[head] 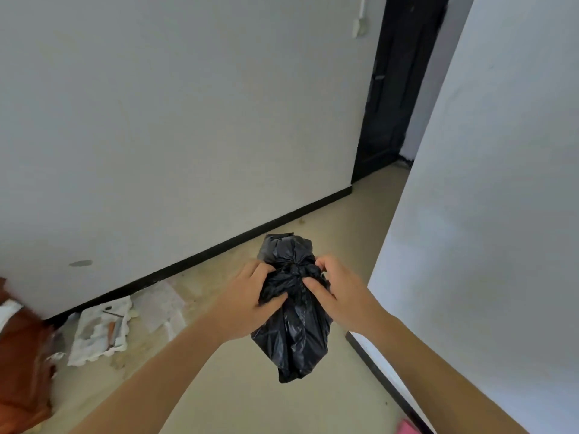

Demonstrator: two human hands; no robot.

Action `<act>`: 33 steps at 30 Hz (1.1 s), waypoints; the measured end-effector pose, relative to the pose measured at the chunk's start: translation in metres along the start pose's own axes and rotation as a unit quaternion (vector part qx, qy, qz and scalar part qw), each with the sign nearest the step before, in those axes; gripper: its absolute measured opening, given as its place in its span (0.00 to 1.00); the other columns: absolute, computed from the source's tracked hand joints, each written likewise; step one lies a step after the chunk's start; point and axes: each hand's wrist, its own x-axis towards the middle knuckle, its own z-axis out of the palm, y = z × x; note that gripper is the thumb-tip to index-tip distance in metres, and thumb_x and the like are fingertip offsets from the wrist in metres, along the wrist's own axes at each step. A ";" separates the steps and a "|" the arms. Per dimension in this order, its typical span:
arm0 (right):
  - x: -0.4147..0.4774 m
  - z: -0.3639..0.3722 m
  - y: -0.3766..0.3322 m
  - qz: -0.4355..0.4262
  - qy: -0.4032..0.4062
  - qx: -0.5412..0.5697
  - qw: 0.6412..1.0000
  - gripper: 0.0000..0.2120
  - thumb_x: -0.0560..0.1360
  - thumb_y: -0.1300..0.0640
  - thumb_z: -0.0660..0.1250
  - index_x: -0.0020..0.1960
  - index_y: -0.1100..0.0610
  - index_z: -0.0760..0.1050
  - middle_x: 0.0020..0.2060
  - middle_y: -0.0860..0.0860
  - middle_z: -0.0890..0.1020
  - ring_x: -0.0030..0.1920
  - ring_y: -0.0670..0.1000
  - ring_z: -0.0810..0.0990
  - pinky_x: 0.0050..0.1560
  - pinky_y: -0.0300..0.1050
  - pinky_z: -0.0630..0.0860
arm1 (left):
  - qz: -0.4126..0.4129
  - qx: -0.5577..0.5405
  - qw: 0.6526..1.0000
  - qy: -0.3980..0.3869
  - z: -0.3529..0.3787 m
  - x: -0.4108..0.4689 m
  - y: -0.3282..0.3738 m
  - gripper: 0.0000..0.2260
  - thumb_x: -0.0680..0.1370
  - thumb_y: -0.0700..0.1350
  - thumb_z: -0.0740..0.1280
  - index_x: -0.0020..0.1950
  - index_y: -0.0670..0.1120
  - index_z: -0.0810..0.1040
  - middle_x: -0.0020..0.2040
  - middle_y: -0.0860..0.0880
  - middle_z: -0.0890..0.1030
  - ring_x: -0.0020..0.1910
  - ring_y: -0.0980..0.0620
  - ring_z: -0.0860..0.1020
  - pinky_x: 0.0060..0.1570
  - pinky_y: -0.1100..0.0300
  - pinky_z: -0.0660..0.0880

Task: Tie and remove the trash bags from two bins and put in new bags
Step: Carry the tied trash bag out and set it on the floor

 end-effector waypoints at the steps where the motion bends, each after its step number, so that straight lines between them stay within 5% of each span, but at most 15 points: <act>1: 0.022 -0.002 0.016 0.011 0.003 -0.004 1.000 0.14 0.81 0.42 0.60 0.61 0.48 0.67 0.50 0.43 0.76 0.44 0.43 0.77 0.44 0.41 0.77 | 0.005 -0.006 1.000 -0.003 0.006 0.031 -0.009 0.21 0.76 0.61 0.63 0.64 0.51 0.70 0.57 0.55 0.70 0.55 0.56 0.71 0.54 0.62 0.71; 5: 0.121 0.001 0.088 0.035 0.026 0.002 0.999 0.12 0.81 0.42 0.60 0.59 0.48 0.67 0.45 0.41 0.74 0.39 0.41 0.75 0.40 0.37 0.73 | -0.007 -0.022 0.999 -0.026 0.034 0.158 -0.050 0.13 0.76 0.48 0.67 0.58 0.51 0.69 0.53 0.55 0.69 0.51 0.55 0.70 0.47 0.66 0.66; 20: 0.515 -0.063 0.252 0.047 0.071 0.031 0.996 0.12 0.81 0.47 0.62 0.61 0.50 0.67 0.50 0.40 0.73 0.42 0.35 0.72 0.42 0.27 0.66 | -0.019 -0.041 0.999 0.016 0.044 0.582 -0.175 0.14 0.73 0.40 0.69 0.56 0.47 0.70 0.53 0.52 0.69 0.49 0.52 0.72 0.44 0.63 0.69; 25: 0.647 -0.069 0.328 0.086 0.084 0.059 0.991 0.14 0.81 0.47 0.62 0.65 0.49 0.68 0.57 0.42 0.75 0.56 0.41 0.75 0.57 0.39 0.73 | -0.001 -0.057 0.998 -0.007 0.068 0.738 -0.226 0.15 0.73 0.41 0.70 0.56 0.48 0.69 0.53 0.53 0.69 0.50 0.50 0.73 0.46 0.57 0.73; 33: 0.792 -0.168 0.444 0.143 0.150 0.063 0.976 0.15 0.82 0.48 0.61 0.67 0.49 0.69 0.60 0.44 0.74 0.59 0.44 0.76 0.59 0.47 0.77 | 0.105 -0.070 0.991 -0.055 0.081 0.993 -0.207 0.15 0.72 0.39 0.69 0.53 0.49 0.67 0.54 0.50 0.69 0.50 0.49 0.72 0.44 0.58 0.68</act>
